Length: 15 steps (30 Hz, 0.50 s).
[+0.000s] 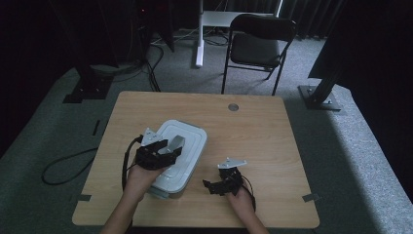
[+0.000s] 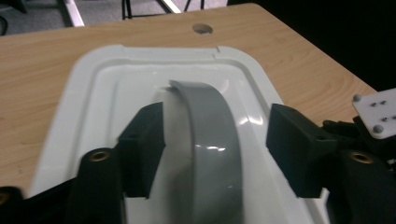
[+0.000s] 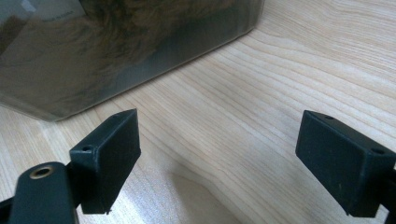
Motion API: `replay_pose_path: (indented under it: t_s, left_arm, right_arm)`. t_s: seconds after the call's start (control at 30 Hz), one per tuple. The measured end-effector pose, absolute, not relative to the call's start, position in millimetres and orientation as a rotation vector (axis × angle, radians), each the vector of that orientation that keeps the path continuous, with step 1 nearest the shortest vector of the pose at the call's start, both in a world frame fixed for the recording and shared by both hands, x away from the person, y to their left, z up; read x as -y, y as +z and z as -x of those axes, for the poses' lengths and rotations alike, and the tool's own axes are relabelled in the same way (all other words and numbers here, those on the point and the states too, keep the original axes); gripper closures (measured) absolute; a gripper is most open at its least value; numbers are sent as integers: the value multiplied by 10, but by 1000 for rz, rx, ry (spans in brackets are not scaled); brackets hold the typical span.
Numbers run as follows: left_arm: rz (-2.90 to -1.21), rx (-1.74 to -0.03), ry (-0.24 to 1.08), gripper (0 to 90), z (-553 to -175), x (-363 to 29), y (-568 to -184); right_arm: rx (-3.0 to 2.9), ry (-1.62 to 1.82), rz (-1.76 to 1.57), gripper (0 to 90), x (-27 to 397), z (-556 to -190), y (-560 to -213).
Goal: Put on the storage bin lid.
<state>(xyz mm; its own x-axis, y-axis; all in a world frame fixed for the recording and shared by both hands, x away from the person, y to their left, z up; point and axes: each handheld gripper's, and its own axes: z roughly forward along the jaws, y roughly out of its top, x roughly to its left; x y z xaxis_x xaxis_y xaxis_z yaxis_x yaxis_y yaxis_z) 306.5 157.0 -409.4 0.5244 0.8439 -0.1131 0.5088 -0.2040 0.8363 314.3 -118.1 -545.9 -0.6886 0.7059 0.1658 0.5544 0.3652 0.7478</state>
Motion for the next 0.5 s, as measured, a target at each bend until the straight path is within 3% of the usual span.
replay_pose_path:
  t_s: [0.1, 0.33, 0.4, 0.5]
  left_arm:
    - [-1878, -1104, 467, 289, -3079, -1652, -4078]
    - [-1839, -1095, 494, 259, -3067, -1808, -4083]
    - [-1850, -1094, 497, 188, -3072, -1845, -4089]
    - [-1854, -1094, 510, 167, -3073, -1903, -4094]
  right_arm:
    - [-2436, 1225, -1140, 132, 1185, -3142, -5460]
    - [-2432, 1228, -1145, 132, 1193, -3145, -5457]
    - [-2431, 1226, -1142, 132, 1193, -3143, -5458]
    - [-2432, 1223, -1143, 132, 1196, -3145, -5458]
